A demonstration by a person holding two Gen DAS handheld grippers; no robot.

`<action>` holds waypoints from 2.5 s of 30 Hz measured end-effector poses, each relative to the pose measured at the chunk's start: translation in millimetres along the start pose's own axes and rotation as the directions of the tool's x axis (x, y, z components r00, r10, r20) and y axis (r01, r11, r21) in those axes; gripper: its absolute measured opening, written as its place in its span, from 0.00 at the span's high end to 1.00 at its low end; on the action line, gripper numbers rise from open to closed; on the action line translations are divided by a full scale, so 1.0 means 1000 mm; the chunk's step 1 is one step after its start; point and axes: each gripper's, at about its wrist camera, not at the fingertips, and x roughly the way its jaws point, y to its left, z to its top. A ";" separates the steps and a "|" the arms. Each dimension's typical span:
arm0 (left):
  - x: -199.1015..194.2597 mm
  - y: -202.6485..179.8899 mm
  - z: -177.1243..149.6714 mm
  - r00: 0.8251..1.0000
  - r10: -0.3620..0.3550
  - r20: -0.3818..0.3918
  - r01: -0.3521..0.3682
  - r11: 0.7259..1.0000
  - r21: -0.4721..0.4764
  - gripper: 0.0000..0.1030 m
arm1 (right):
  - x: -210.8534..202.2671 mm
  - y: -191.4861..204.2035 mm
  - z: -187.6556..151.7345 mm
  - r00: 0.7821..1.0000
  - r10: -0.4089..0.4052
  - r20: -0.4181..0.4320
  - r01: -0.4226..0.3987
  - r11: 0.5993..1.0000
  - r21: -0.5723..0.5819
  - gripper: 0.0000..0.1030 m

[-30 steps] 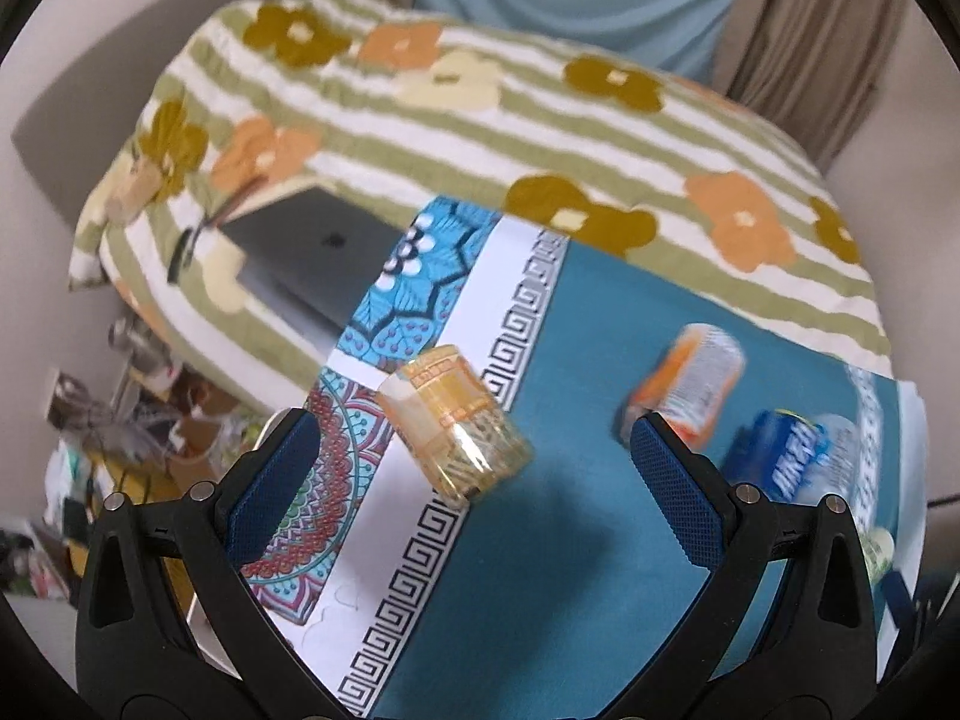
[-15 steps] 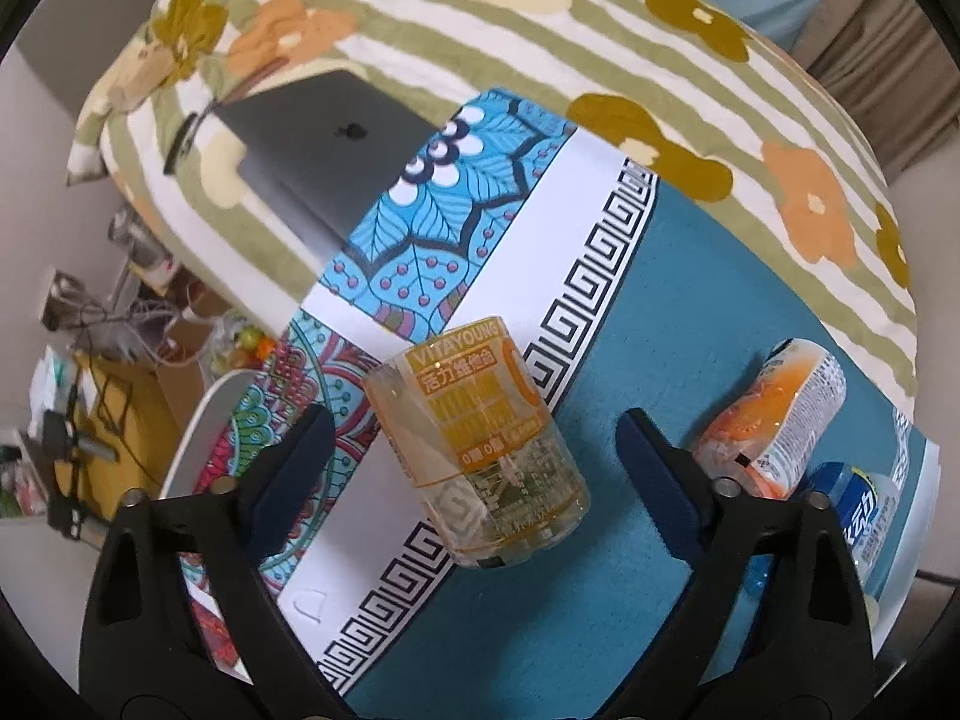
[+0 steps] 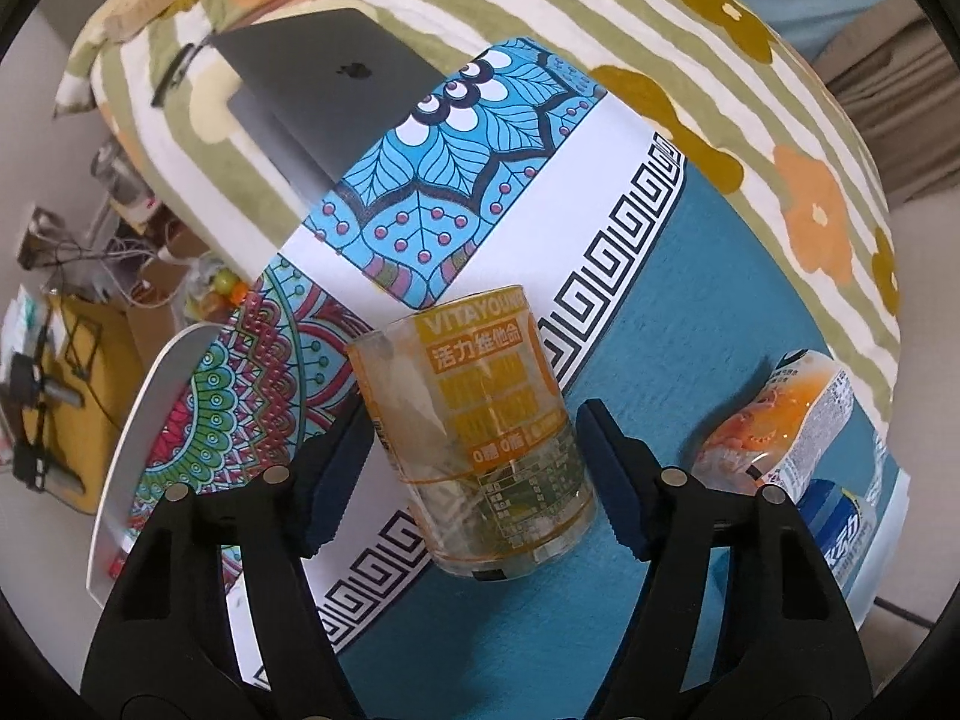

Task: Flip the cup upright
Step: 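Close the left gripper around the body of the cup, then rotate the held cup rim-up, set it on the cloth, open left gripper, then move the right gripper to the upright cup while the left gripper withdraws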

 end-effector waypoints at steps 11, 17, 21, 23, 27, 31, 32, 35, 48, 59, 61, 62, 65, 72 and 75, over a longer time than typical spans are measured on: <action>-0.025 -0.009 -0.010 1.000 -0.010 0.021 0.008 0.996 0.088 0.31 | -0.010 0.004 0.002 1.000 0.000 0.015 0.000 1.000 0.005 0.00; -0.041 -0.016 -0.031 0.999 -0.033 0.014 0.031 0.987 0.157 0.32 | -0.025 0.007 0.004 0.999 0.000 0.048 0.000 1.000 -0.005 0.00; -0.044 -0.025 -0.056 0.999 -0.042 -0.023 0.046 0.971 0.233 0.32 | -0.031 0.005 0.000 0.997 0.005 0.077 -0.004 1.000 -0.006 0.00; -0.045 -0.030 -0.072 0.998 -0.042 -0.050 0.055 0.958 0.281 0.32 | -0.032 0.002 -0.003 0.996 0.009 0.092 -0.009 1.000 -0.003 0.00; -0.048 -0.041 -0.109 0.994 -0.023 -0.106 0.063 0.917 0.395 0.32 | -0.036 -0.007 -0.015 0.994 0.010 0.113 -0.012 1.000 0.015 0.00; -0.046 -0.057 -0.149 0.984 -0.015 -0.179 0.104 0.860 0.500 0.32 | -0.043 -0.016 -0.029 0.993 -0.005 0.118 -0.001 0.999 0.049 0.00; -0.044 -0.062 -0.159 0.980 -0.009 -0.196 0.113 0.843 0.526 0.32 | -0.046 -0.018 -0.033 0.993 -0.011 0.120 0.004 0.998 0.059 0.00; -0.035 -0.074 -0.181 0.971 -0.002 -0.239 0.143 0.807 0.573 0.32 | -0.052 -0.024 -0.045 0.992 -0.032 0.123 0.022 0.997 0.080 0.00; -0.017 -0.120 -0.228 0.966 0.060 -0.251 0.150 0.662 0.734 0.32 | -0.069 -0.047 -0.091 0.987 -0.110 0.119 0.089 0.981 0.173 0.00; -0.029 -0.113 -0.222 0.973 0.046 -0.225 0.141 0.657 0.741 0.27 | -0.077 -0.054 -0.105 0.984 -0.128 0.124 0.100 0.972 0.214 0.00; -0.030 -0.112 -0.226 0.974 0.043 -0.221 0.138 0.659 0.740 0.18 | -0.079 -0.056 -0.107 0.983 -0.132 0.126 0.103 0.971 0.215 0.00; -0.031 -0.110 -0.226 0.975 0.039 -0.218 0.138 0.661 0.738 0.13 | -0.079 -0.056 -0.108 0.983 -0.132 0.125 0.103 0.971 0.216 0.00; -0.034 -0.108 -0.229 0.978 0.030 -0.208 0.136 0.664 0.735 0.12 | -0.080 -0.056 -0.108 0.984 -0.131 0.123 0.102 0.971 0.216 0.00; -0.053 -0.095 -0.226 0.981 0.012 -0.192 0.132 0.683 0.718 0.12 | -0.081 -0.053 -0.106 0.984 -0.125 0.125 0.098 0.974 0.203 0.00; -0.069 -0.080 -0.220 0.985 -0.003 -0.172 0.127 0.688 0.714 0.12 | -0.086 -0.051 -0.102 0.983 -0.122 0.135 0.094 0.976 0.195 0.00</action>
